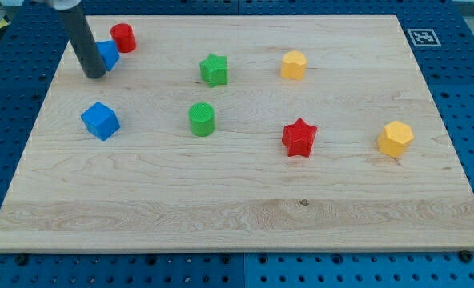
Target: Slide the blue cube closer to the blue triangle
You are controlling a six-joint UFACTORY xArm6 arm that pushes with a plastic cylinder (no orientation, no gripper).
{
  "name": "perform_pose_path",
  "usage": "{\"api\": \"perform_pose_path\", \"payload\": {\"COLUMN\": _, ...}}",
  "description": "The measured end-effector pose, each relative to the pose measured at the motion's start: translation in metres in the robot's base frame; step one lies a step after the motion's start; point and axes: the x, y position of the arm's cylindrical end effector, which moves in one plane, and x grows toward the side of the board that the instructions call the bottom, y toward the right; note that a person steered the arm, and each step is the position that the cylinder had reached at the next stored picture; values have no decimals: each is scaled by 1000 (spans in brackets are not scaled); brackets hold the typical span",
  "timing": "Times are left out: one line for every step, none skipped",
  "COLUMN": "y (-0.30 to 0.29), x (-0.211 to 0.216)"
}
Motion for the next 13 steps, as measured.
{"api": "perform_pose_path", "payload": {"y": 0, "x": -21}}
{"api": "perform_pose_path", "payload": {"y": 0, "x": -25}}
{"api": "perform_pose_path", "payload": {"y": 0, "x": 12}}
{"api": "perform_pose_path", "payload": {"y": -22, "x": 39}}
{"api": "perform_pose_path", "payload": {"y": -51, "x": 65}}
{"api": "perform_pose_path", "payload": {"y": -61, "x": 117}}
{"api": "perform_pose_path", "payload": {"y": -42, "x": 177}}
{"api": "perform_pose_path", "payload": {"y": 8, "x": 167}}
{"api": "perform_pose_path", "payload": {"y": 26, "x": 103}}
{"api": "perform_pose_path", "payload": {"y": 26, "x": 81}}
{"api": "perform_pose_path", "payload": {"y": 19, "x": 102}}
{"api": "perform_pose_path", "payload": {"y": 41, "x": 119}}
{"api": "perform_pose_path", "payload": {"y": 90, "x": 71}}
